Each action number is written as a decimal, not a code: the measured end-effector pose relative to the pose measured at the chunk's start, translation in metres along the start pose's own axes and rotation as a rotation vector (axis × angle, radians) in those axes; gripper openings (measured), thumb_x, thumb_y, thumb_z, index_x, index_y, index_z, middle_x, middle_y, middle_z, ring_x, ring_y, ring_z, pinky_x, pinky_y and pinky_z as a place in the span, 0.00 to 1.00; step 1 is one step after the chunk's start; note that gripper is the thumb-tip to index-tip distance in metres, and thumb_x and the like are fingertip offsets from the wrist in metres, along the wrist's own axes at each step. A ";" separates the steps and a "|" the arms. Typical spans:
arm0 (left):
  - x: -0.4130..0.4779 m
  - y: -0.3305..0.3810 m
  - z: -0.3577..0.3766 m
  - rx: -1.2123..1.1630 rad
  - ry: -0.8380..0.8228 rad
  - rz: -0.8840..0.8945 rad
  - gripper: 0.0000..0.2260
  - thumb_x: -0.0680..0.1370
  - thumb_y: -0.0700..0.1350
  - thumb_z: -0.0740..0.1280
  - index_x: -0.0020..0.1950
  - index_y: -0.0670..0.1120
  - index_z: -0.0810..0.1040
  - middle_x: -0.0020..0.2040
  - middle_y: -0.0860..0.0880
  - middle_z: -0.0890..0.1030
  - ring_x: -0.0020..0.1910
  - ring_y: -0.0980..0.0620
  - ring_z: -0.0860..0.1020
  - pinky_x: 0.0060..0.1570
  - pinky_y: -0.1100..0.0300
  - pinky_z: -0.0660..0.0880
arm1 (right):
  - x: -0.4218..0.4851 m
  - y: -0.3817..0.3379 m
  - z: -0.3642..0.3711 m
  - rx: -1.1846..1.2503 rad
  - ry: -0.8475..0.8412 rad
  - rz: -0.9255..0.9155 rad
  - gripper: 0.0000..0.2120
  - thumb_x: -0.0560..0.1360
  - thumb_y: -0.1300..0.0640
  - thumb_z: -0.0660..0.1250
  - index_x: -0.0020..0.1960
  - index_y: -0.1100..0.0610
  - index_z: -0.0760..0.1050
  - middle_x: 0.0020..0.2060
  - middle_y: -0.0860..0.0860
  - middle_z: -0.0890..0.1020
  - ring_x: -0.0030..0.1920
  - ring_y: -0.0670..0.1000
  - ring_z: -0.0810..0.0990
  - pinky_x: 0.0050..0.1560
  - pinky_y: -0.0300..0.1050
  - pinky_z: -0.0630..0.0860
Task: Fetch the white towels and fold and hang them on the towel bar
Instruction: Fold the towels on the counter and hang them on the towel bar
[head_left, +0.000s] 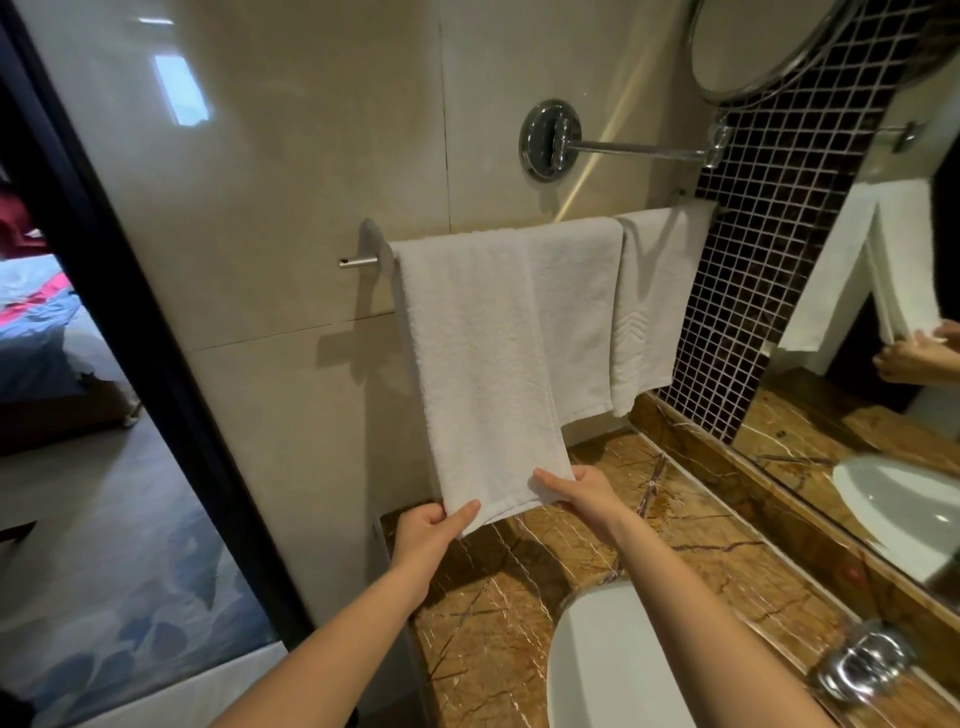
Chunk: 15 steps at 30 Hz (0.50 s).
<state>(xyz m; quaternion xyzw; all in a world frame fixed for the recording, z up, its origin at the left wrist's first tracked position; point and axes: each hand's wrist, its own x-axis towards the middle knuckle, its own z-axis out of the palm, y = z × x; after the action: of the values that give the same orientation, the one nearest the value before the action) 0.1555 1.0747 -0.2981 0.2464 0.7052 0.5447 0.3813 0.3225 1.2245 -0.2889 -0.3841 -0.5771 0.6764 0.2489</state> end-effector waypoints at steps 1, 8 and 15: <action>-0.001 0.000 0.000 -0.001 -0.001 0.005 0.18 0.70 0.52 0.74 0.42 0.35 0.80 0.42 0.38 0.84 0.43 0.41 0.82 0.46 0.49 0.78 | -0.001 0.001 0.000 -0.004 0.004 -0.003 0.13 0.69 0.53 0.74 0.47 0.62 0.80 0.47 0.56 0.84 0.48 0.54 0.80 0.57 0.50 0.74; 0.005 -0.001 -0.003 -0.015 -0.002 -0.005 0.21 0.72 0.51 0.73 0.46 0.31 0.78 0.45 0.33 0.82 0.45 0.37 0.81 0.43 0.52 0.76 | 0.001 0.004 0.004 -0.028 0.079 -0.024 0.09 0.73 0.55 0.72 0.46 0.60 0.80 0.46 0.54 0.84 0.46 0.51 0.81 0.50 0.45 0.78; 0.023 -0.001 0.003 -0.040 0.026 -0.032 0.13 0.74 0.45 0.71 0.34 0.41 0.75 0.32 0.45 0.79 0.34 0.47 0.78 0.33 0.59 0.72 | 0.021 0.023 0.032 0.438 0.271 0.086 0.13 0.71 0.60 0.74 0.52 0.63 0.78 0.48 0.58 0.85 0.51 0.58 0.83 0.58 0.55 0.78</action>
<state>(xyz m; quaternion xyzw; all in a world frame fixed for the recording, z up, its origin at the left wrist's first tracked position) 0.1445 1.0934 -0.3054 0.2202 0.7031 0.5554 0.3856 0.2869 1.2171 -0.3147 -0.4324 -0.3613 0.7376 0.3721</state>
